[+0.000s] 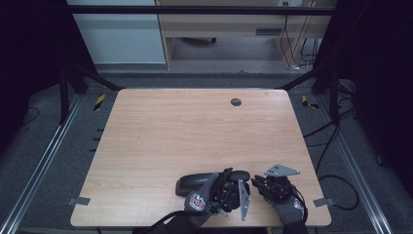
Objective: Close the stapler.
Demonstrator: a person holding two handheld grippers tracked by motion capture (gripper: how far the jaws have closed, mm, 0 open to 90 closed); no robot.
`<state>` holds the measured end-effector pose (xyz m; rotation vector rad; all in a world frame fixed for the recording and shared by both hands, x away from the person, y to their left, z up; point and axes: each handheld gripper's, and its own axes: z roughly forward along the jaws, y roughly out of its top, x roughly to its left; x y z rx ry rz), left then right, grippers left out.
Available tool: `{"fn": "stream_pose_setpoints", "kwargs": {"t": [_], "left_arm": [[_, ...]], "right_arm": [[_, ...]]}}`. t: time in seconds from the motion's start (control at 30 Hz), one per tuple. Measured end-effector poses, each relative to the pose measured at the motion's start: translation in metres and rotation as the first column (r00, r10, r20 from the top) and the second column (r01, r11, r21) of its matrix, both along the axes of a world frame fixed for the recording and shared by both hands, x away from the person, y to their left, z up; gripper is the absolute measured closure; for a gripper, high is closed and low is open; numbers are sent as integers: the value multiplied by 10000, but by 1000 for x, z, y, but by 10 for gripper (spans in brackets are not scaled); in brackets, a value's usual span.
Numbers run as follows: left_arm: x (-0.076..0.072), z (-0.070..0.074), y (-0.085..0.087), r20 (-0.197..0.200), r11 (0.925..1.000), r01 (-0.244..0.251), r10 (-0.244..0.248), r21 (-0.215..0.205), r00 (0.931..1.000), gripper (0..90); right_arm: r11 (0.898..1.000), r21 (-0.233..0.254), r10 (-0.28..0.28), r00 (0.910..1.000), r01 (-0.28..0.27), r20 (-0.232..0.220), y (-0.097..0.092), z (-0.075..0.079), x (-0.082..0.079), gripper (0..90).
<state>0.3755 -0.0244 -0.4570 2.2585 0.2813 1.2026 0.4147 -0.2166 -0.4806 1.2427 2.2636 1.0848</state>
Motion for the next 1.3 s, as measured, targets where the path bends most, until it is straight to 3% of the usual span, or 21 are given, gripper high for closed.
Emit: {"fn": "stream_pose_setpoints", "kwargs": {"t": [0.4,0.67,0.83,1.07,1.3], "left_arm": [[-1,-7,-4,119,9993,-17,13,379,9999,487],[0,-6,-3,45,9993,-72,70,376,10000,441],[-2,-2,1,50,9981,-44,41,614,10000,409],[-9,7,8,-280,9989,279,-269,385,9992,389],[-15,27,20,-441,9984,475,-489,-321,9978,392]], "right_arm": [[9997,139,-221,9997,221,61,-2,1,0,750],[9997,201,-165,9998,163,117,-3,2,0,750],[9995,257,-208,9997,205,105,-3,3,0,746],[9989,392,-253,9996,248,117,-4,5,0,744],[9982,575,-170,9995,155,269,-2,9,-2,762]]}}
